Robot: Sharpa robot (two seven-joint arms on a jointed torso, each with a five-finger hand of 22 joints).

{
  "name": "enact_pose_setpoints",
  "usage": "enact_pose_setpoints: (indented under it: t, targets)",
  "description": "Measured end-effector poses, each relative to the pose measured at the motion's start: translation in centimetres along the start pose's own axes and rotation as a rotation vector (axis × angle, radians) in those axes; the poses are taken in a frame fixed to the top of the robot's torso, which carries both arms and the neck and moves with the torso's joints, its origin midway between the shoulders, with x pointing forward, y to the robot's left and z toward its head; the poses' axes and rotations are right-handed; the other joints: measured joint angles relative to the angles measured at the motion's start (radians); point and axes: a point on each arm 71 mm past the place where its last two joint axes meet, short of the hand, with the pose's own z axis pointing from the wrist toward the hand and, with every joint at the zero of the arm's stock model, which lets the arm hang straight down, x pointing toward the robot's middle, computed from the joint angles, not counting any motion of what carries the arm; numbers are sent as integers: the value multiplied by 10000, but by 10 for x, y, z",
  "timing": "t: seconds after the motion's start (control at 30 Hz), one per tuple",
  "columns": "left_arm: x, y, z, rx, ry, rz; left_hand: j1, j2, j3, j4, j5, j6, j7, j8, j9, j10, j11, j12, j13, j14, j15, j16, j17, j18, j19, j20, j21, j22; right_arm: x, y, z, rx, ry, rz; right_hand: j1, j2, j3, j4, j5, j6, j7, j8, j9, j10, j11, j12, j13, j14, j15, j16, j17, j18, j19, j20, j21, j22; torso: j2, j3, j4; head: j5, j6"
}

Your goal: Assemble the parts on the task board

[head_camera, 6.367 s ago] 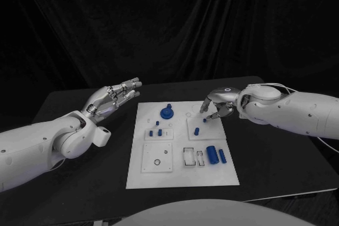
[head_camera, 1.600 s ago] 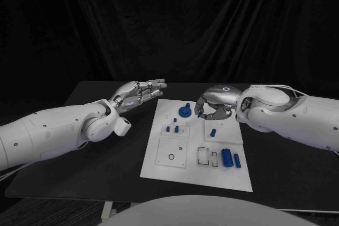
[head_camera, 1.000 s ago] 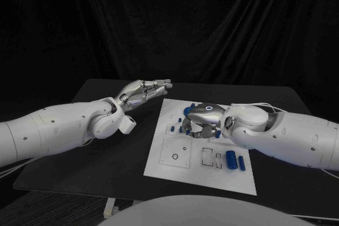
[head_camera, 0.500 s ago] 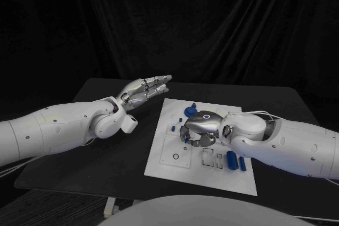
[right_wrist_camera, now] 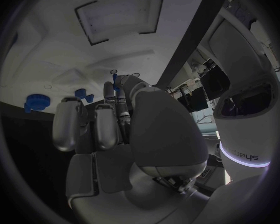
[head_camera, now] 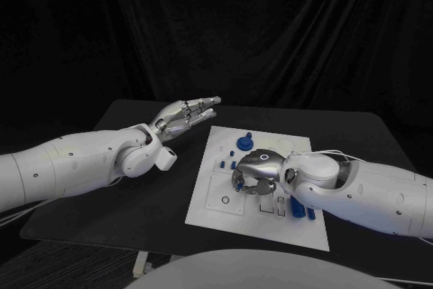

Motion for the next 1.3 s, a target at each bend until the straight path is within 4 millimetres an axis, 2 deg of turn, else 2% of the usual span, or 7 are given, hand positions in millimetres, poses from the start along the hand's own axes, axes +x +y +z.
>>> enact_pose_setpoints:
  t: [0.37, 0.57, 0.7, 0.8, 0.83, 1.0, 1.3]
  targets:
    - [1, 1, 1, 4, 16, -14, 76, -4, 0, 0, 0, -164, -91, 0, 0, -36, -36, 0, -11, 0, 1, 0, -1, -1, 0, 1, 0, -17, 4, -1, 0, 14, -54, -296, -1, -1, -1, 1, -6, 0, 0, -38, -2, 0, 1, -1, 6, 0, 0, 0, 0, 0, 0, 0, 0, -1, 3, 3, 4, -33, -4]
    - [1, 1, 0, -15, 29, -30, 120, 41, 1, 0, 40, -158, -85, 0, -1, -57, -16, 0, -11, 1, 1, 0, 0, -2, 1, 1, 0, -17, 4, 0, 1, -5, -174, -377, -1, -1, 27, -27, -48, -21, 20, -38, -5, -1, 1, -3, 8, 0, 0, 0, 0, 0, 0, 0, 0, -2, 12, 6, -1, 16, -5]
    - [2, 2, 0, -49, 44, -46, 259, 23, 1, 0, 39, 218, 1, 0, 29, -107, 34, -46, -20, -38, 39, 0, 1, -2, -52, 53, 0, -17, 4, 0, 2, -20, -214, -406, -8, 5, 27, -27, -88, -71, 2, -38, -6, -1, 1, -14, 7, 0, 0, 0, -17, 0, 0, 0, 0, -3, 17, 6, -4, 51, -5]
    - [2, 2, 0, -91, 70, -70, 259, 23, 1, -1, 39, 238, 14, 0, 32, -111, 31, -64, -22, 1, 77, 0, 2, 8, -11, 92, 0, -16, 4, 1, 3, -47, -230, -425, -34, 31, 27, -27, -113, -71, 2, -38, -6, -1, 1, -17, 7, 0, 0, 0, -17, 0, 0, 0, 0, -3, 20, 7, -4, 7, -5]
    - [2, 2, 0, -101, 77, -76, 259, 23, 1, 0, 39, 232, 10, 0, 32, -165, -23, -139, -34, -3, 80, 0, 3, 167, -35, 116, 0, -17, 3, 1, 3, -58, -236, -431, -35, 32, 27, -27, -113, -71, 2, -38, -7, -1, 1, -17, 6, 0, 0, 0, -17, 0, 0, 0, 0, -3, 20, 7, -4, -7, -5]
    - [2, 3, 0, -151, 89, -92, 259, 24, 1, 0, 39, -72, -289, 0, 3, -348, -203, -234, -46, -17, 200, 0, 5, 155, -52, 133, 0, -34, 3, 2, 5, -86, -268, -451, -46, 42, 27, -27, -120, -72, 1, -39, -10, -1, 1, -17, 5, 0, 0, 0, -16, 0, 0, 0, 0, -4, 20, 9, 1, -55, -5]
    - [4, 3, 0, -235, 132, -130, 258, 23, 1, 0, 39, -73, -289, 1, 3, -350, -204, -234, -45, -17, 200, 0, 8, 153, -51, 131, 0, -43, 3, 2, 6, -89, -268, -466, -46, 42, 26, -26, -121, -72, 1, -39, -6, -16, 16, -17, 14, 0, 0, 0, -16, 0, 0, 0, 0, -5, 17, 10, 9, -69, -5]
